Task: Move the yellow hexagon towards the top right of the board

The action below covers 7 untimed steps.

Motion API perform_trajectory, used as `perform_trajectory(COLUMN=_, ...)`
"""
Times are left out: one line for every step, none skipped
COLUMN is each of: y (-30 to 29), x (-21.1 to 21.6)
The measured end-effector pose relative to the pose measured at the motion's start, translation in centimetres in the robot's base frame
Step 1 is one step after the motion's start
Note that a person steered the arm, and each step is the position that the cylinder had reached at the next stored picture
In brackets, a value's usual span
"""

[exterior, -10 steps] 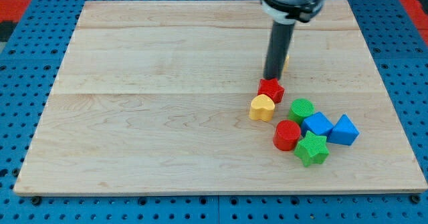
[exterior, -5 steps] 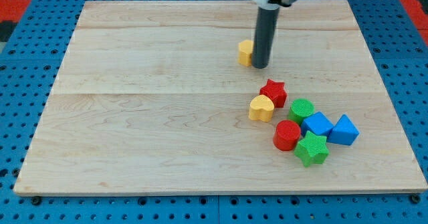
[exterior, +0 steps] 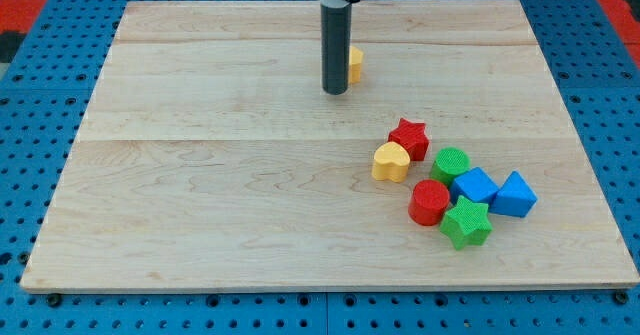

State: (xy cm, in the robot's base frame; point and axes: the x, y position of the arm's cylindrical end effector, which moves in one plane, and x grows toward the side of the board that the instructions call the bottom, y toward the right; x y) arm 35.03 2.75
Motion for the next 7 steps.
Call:
perform_trajectory(y=3.9, x=-3.6)
perform_trajectory(y=4.5, x=-5.3)
perform_trajectory(y=1.0, x=-2.9)
perform_trajectory(y=-0.2, x=-7.0)
perform_trajectory(y=1.5, x=-8.1)
perform_trajectory(y=5.7, x=-8.1)
perform_trajectory(y=7.0, x=-7.6)
